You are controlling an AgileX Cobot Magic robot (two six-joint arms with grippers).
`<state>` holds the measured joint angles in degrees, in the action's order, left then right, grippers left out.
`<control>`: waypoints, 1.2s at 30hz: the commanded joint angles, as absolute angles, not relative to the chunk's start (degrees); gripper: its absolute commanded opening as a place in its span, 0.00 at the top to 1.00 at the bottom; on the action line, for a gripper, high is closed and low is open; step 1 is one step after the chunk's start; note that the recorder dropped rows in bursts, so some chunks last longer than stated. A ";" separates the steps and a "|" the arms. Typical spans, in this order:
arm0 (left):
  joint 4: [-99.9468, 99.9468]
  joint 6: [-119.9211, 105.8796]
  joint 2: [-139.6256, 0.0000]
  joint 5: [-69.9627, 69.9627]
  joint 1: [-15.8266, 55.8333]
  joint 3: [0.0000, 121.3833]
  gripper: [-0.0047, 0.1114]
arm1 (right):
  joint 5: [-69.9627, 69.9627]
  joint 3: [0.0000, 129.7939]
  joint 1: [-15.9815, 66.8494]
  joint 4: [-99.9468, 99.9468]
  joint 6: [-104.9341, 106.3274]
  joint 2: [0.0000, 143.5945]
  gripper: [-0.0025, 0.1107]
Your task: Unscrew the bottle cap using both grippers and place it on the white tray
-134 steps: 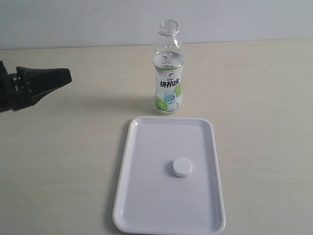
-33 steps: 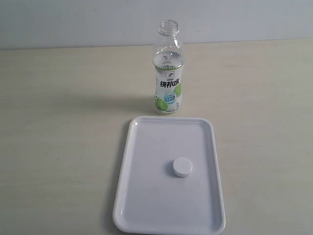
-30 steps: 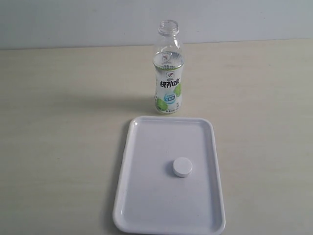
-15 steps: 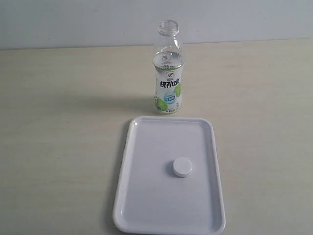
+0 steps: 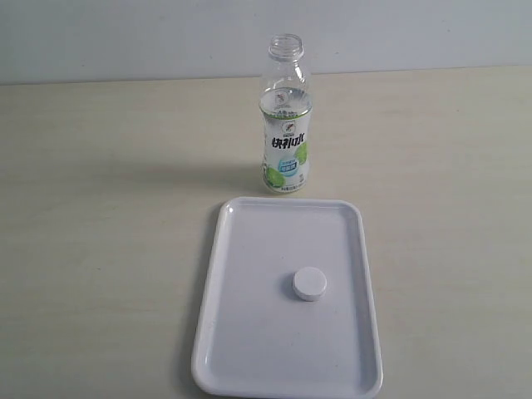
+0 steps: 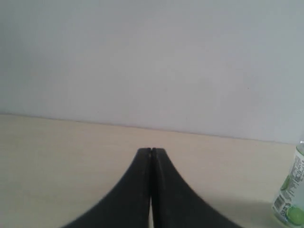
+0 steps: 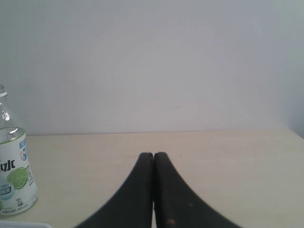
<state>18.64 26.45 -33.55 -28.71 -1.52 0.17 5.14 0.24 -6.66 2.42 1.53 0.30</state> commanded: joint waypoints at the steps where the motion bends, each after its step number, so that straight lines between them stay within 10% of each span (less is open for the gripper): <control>1: 18.91 24.73 -21.99 -10.61 3.42 0.00 0.96 | 5.07 0.00 -7.07 2.65 1.83 0.00 0.98; 8: 18.91 32.14 0.00 7.23 10.80 0.00 0.96 | 5.07 0.00 -7.07 2.65 1.83 0.00 0.98; 36: -4.62 3.72 0.00 7.45 8.20 0.00 0.96 | 4.94 0.00 -7.07 2.76 1.83 0.00 0.98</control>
